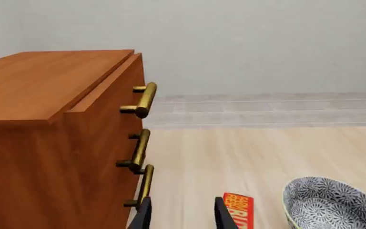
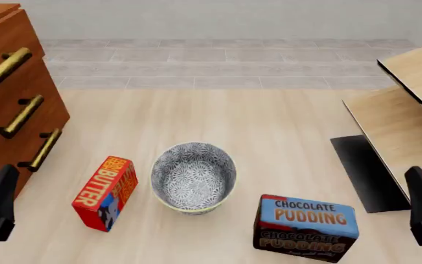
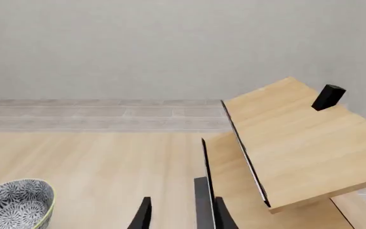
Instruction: Close the top drawer of the cabinet and put the bowl on top of it.
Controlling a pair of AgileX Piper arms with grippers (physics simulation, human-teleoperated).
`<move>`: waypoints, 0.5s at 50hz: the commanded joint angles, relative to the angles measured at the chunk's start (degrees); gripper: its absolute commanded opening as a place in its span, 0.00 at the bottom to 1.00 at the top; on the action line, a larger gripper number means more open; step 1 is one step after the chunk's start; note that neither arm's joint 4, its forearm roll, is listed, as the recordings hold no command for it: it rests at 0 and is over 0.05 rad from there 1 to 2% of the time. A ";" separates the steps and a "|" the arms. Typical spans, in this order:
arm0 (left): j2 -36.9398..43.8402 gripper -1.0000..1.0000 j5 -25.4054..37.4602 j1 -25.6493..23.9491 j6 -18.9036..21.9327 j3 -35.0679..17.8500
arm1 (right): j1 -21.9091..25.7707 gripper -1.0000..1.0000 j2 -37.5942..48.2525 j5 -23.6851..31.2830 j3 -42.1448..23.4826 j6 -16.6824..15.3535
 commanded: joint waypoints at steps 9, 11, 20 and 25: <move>-2.68 1.00 2.52 -1.10 -2.43 -1.80 | 0.28 1.00 1.33 -1.15 0.15 -0.24; -2.56 1.00 2.35 -1.01 -2.36 -1.70 | 0.31 1.00 1.37 -1.12 0.12 -0.11; 2.26 1.00 0.41 -2.16 -1.45 -4.90 | 0.68 1.00 1.48 -1.08 0.12 0.13; 7.69 1.00 -3.35 -4.30 -1.89 -7.63 | 0.73 1.00 1.97 -1.46 0.10 0.48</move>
